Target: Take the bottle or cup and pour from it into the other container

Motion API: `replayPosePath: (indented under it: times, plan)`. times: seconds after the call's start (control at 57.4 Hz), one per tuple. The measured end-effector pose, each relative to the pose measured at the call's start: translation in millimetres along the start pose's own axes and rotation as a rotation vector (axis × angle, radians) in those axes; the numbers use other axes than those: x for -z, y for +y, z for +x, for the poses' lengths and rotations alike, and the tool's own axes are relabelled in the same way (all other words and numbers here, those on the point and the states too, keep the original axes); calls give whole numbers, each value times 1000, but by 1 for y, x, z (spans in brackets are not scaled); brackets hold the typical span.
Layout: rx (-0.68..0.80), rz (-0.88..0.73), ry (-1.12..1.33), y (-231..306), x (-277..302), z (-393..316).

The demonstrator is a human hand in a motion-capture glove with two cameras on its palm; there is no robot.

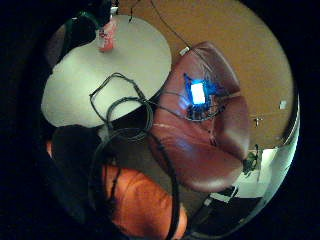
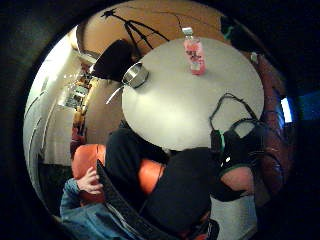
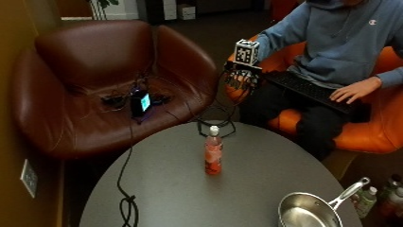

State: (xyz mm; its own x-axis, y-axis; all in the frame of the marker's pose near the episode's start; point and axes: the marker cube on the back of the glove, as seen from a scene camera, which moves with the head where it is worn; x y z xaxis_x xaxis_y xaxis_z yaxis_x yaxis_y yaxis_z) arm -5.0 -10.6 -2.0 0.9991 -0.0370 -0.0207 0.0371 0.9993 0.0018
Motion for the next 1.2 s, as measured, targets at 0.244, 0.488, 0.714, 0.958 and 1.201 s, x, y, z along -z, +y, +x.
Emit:
replayPosePath:
  times: [0.244, 0.488, 0.714, 0.958, 1.201]
  plan:
    - [84, -85, 65, -73, 16, -60]
    - [143, -73, 67, -129, 16, -102]
    - [139, -94, 68, -164, 14, -114]
    - [69, -120, 39, -194, 14, -98]
    - [-7, -106, -39, -216, 17, -50]
